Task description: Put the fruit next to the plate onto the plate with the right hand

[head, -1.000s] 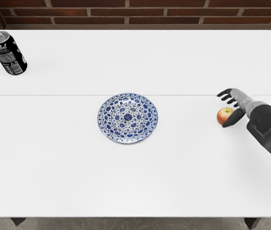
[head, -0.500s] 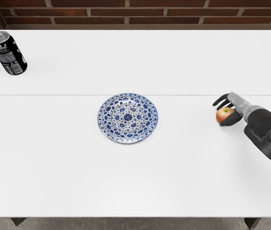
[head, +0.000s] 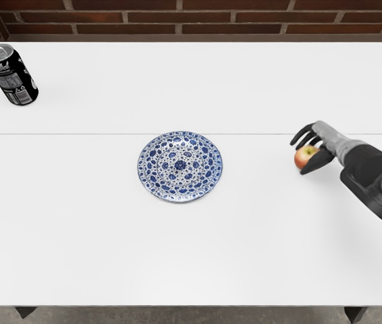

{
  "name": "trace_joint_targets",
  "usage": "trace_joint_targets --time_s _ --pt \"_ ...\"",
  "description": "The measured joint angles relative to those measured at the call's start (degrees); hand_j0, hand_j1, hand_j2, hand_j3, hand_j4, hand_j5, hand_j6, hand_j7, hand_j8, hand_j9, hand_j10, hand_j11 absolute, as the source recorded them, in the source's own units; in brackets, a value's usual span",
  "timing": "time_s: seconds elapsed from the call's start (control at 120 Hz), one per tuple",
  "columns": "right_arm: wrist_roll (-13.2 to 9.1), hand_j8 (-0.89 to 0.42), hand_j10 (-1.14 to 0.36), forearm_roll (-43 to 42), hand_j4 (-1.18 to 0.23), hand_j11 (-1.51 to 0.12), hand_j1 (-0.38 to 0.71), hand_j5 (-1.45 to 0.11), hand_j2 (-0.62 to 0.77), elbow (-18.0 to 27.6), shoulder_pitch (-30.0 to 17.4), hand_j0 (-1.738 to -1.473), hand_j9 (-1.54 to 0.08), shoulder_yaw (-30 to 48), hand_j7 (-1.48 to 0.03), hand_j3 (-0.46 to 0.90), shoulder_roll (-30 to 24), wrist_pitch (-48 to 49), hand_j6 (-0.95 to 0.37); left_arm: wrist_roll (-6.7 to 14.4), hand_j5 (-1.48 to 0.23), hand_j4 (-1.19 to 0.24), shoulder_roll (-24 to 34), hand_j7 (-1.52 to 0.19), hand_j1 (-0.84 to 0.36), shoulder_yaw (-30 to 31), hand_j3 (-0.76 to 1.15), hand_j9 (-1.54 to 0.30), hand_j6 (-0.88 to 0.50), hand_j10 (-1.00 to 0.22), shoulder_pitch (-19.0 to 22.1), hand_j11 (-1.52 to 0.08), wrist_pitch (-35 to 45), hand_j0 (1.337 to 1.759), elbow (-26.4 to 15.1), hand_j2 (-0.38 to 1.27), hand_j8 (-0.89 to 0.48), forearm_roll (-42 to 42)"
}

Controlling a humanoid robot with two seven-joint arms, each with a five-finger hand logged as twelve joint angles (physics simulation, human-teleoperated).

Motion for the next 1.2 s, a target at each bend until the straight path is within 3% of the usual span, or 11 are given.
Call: trace_joint_targets --time_s 0.225,0.608,0.9,1.2 --pt "-2.06 -0.46 -0.56 0.20 -0.62 -0.84 0.23 -0.83 0.30 1.09 4.33 -1.657 -0.84 -0.02 -0.82 0.00 5.67 0.21 -0.60 0.00 -0.30 -0.23 0.00 -0.30 0.07 0.00 0.00 -0.30 -0.23 -0.23 0.00 -0.30 0.00 1.658 -0.01 0.05 -0.23 0.00" --pt "-2.50 -0.45 -0.56 0.34 -0.63 -0.87 0.22 -0.88 0.28 0.76 8.21 -1.658 -0.87 -0.33 -0.85 0.00 16.08 0.24 -0.59 0.01 -0.30 -0.23 0.00 -0.30 0.07 0.01 0.00 -0.30 -0.23 -0.23 0.00 -0.30 0.00 1.658 -0.02 0.05 -0.23 -0.01" --pt "-2.51 -0.46 -0.56 0.31 -0.63 -0.88 0.20 -0.90 0.27 -7.05 10.53 -1.658 -0.88 -0.93 -0.85 0.00 27.06 0.32 -0.60 0.00 -0.30 -0.23 0.00 -0.30 0.07 0.01 0.00 -0.30 -0.23 -0.23 0.00 -0.30 0.00 1.658 0.00 0.05 -0.23 -0.01" --pt "-2.50 -0.46 -0.56 -0.41 -0.64 -0.88 0.20 -0.88 0.25 -11.36 10.04 -1.657 -0.88 -3.99 -0.85 0.00 32.71 -0.07 -0.60 0.01 -0.30 -0.23 0.00 -0.30 0.07 0.01 0.00 -0.30 -0.23 -0.23 0.00 -0.30 0.00 1.658 -0.01 0.05 -0.23 -0.01"
